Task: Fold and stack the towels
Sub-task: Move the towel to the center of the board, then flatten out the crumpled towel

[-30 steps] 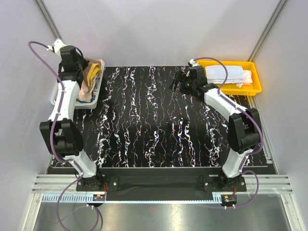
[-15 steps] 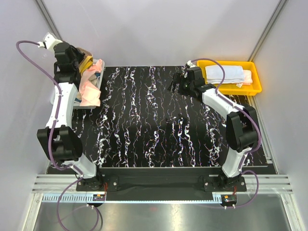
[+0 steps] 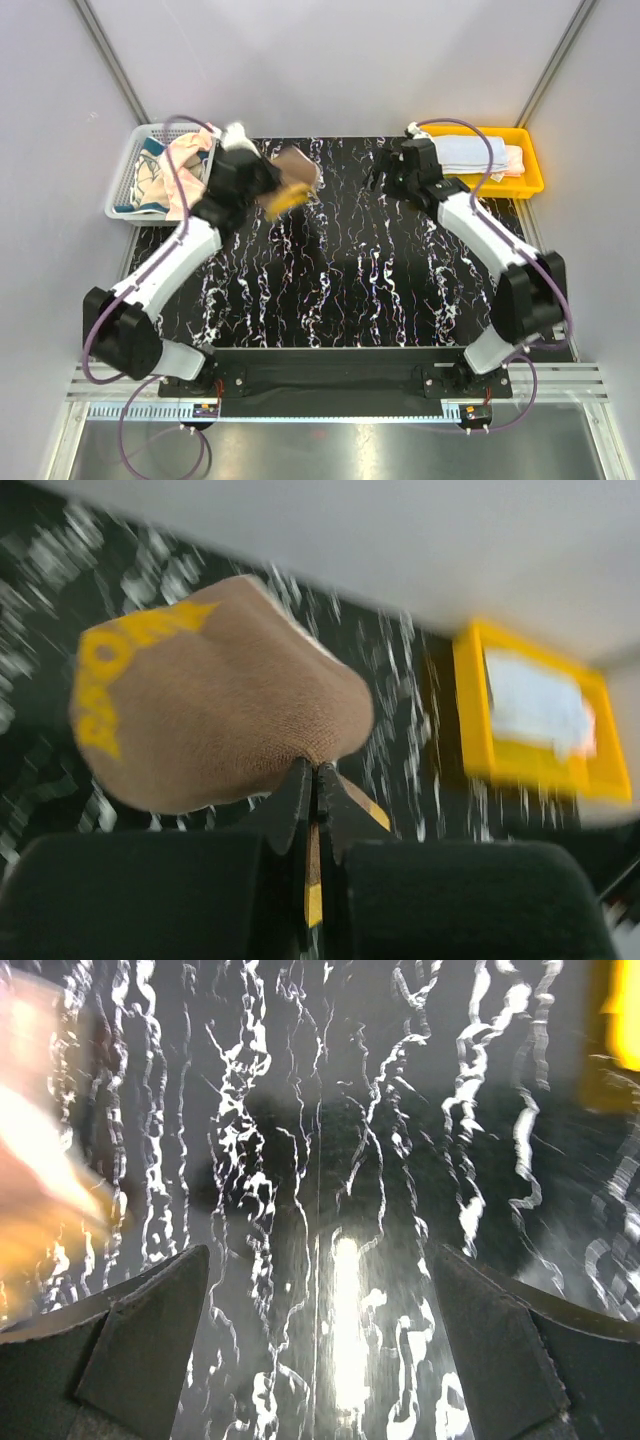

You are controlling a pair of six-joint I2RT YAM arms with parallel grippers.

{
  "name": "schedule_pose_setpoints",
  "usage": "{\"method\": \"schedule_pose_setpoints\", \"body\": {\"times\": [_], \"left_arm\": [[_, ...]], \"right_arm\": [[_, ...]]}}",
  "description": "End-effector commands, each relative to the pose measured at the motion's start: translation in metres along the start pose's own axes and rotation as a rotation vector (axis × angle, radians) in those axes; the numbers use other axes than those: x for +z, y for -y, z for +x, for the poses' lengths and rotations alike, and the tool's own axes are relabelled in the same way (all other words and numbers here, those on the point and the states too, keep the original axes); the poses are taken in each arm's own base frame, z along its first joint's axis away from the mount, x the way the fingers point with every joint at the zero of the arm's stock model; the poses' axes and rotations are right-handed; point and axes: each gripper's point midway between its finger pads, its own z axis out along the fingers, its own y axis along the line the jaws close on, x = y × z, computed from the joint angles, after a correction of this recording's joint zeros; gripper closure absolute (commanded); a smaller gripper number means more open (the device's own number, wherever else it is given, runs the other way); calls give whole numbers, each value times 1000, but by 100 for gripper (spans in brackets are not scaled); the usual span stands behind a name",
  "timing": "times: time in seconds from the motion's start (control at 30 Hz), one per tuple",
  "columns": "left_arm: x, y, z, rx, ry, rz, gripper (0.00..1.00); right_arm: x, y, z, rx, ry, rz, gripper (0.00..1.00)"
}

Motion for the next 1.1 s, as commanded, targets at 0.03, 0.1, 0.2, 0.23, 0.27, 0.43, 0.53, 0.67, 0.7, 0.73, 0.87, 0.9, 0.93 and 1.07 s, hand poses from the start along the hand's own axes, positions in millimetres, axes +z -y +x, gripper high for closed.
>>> {"method": "schedule_pose_setpoints", "body": {"times": [0.03, 0.1, 0.2, 0.23, 0.27, 0.43, 0.53, 0.67, 0.7, 0.73, 0.87, 0.9, 0.93, 1.07], "left_arm": [[-23, -2, 121, 90, -203, -30, 96], [-28, -12, 172, 89, -314, -42, 81], [-42, -23, 226, 86, -427, -16, 57], [-48, -27, 234, 76, -441, -5, 54], [-52, -26, 236, 63, -444, 11, 50], [-72, -23, 238, 76, -484, 52, 50], [-84, -37, 251, 99, -540, 13, 50], [-93, -42, 265, 92, -601, 20, 54], [-96, -45, 271, 98, -631, 12, 55], [-97, -45, 275, 97, -653, 12, 56], [-98, -58, 288, 117, -677, -27, 55], [-98, -61, 292, 118, -690, -38, 55], [-97, -59, 293, 120, -696, -37, 55], [-98, -60, 297, 117, -715, -47, 51]], "right_arm": [[-54, 10, -1, 27, 73, 69, 1], [-62, 18, 19, 17, 45, 88, 0], [-68, 30, 52, 11, -4, 116, 0], [-69, 26, 62, 1, -16, 104, 0], [-67, 32, 80, -8, -52, 116, 0], [-66, 32, 139, -11, -135, 99, 2], [-75, 37, 167, 20, -163, 94, 6], [-93, 43, 190, 73, -178, 93, 13], [-100, 42, 193, 101, -180, 83, 15], [-103, 42, 197, 110, -190, 79, 17], [-113, 47, 228, 139, -257, 71, 22], [-114, 45, 235, 140, -278, 62, 22], [-115, 45, 240, 138, -289, 64, 22], [-114, 52, 263, 136, -337, 89, 23]]}}
